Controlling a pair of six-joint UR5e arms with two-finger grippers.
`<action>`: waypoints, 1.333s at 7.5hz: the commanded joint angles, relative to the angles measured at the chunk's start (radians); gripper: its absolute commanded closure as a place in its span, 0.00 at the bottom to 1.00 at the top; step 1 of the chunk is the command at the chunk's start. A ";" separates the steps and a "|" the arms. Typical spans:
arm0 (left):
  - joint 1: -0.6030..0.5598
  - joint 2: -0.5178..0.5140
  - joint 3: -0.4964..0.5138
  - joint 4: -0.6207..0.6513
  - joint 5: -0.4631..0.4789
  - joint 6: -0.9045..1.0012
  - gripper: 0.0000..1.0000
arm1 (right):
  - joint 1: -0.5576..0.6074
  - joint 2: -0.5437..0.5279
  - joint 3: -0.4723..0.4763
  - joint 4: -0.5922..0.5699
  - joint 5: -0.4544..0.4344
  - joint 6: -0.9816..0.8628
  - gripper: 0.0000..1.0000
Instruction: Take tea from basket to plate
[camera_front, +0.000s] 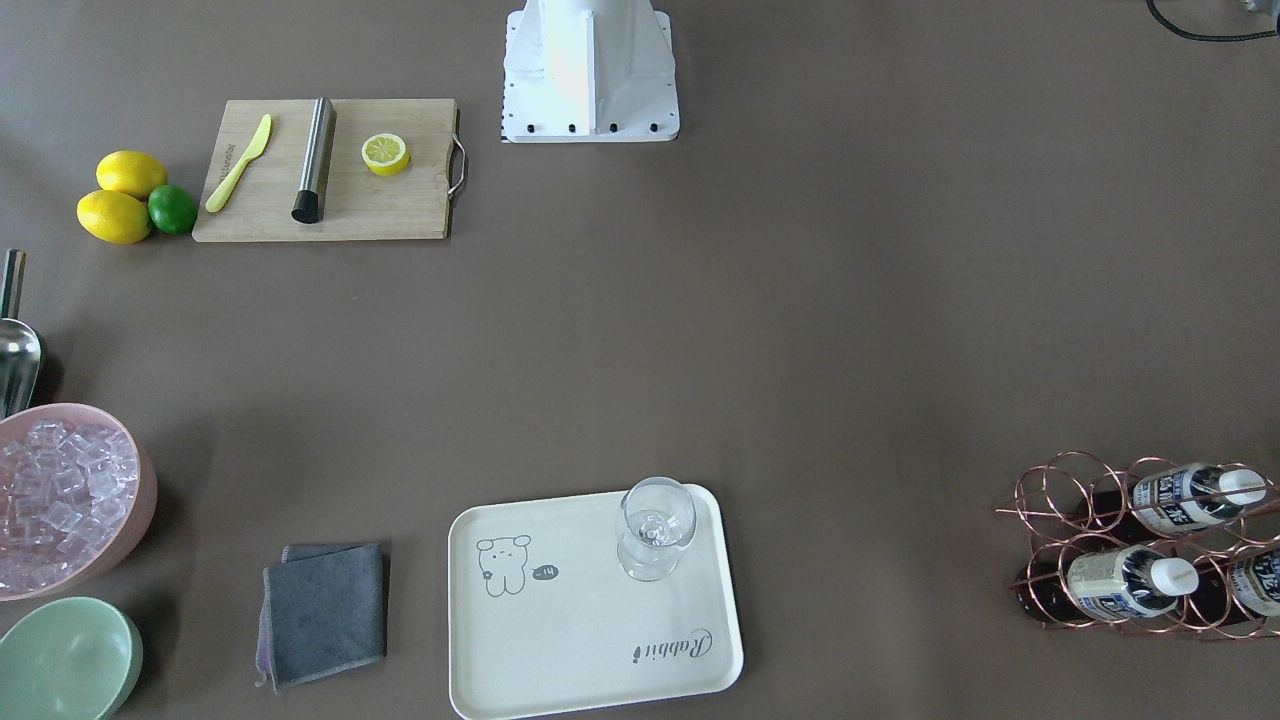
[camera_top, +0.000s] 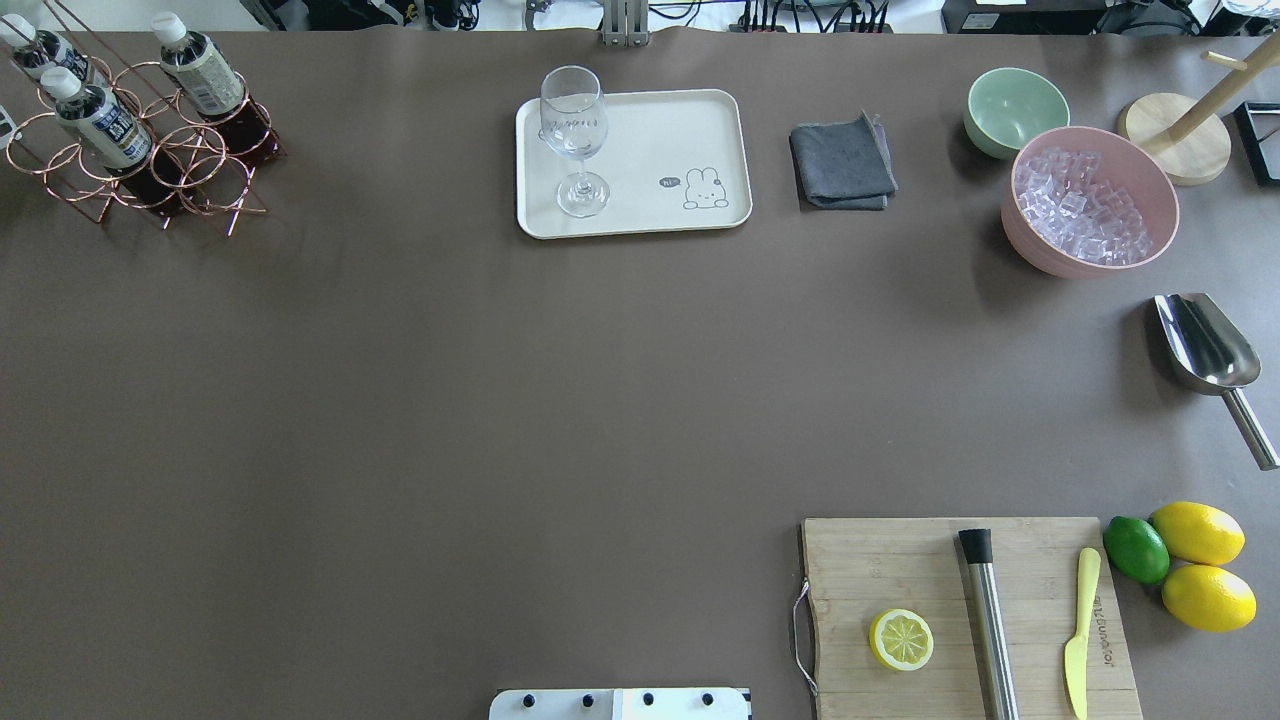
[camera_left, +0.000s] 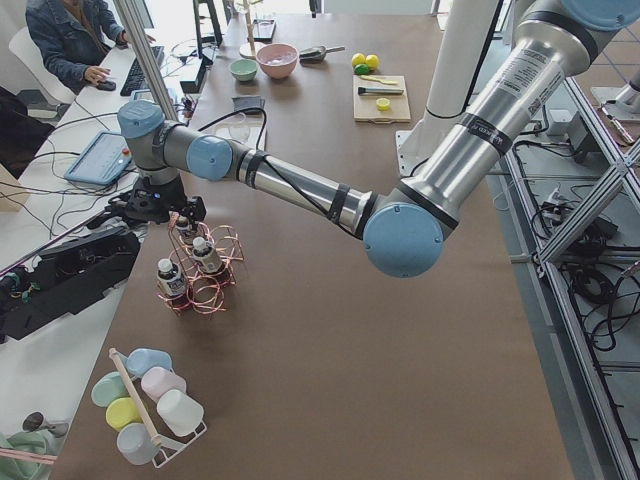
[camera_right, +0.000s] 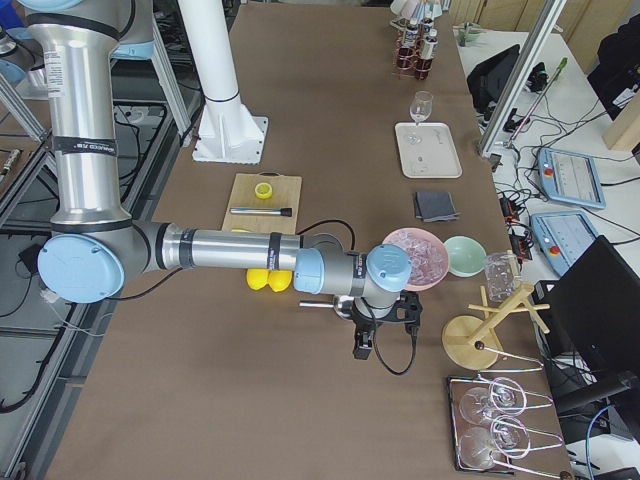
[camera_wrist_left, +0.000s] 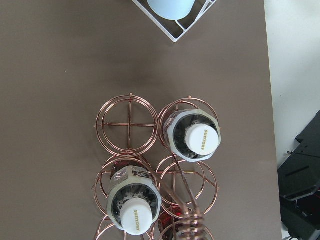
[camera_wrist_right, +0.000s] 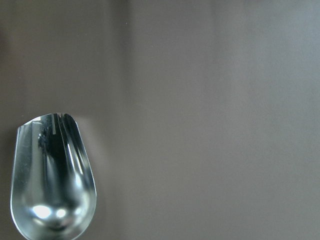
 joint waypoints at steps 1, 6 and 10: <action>0.020 0.000 0.000 -0.021 0.001 -0.033 0.22 | 0.000 -0.002 0.000 0.000 0.000 0.000 0.00; -0.004 0.009 -0.021 -0.011 -0.010 -0.016 1.00 | 0.000 -0.006 0.000 0.000 0.000 0.000 0.00; 0.000 0.048 -0.511 0.497 -0.042 -0.054 1.00 | 0.000 -0.006 0.000 0.000 0.000 0.000 0.00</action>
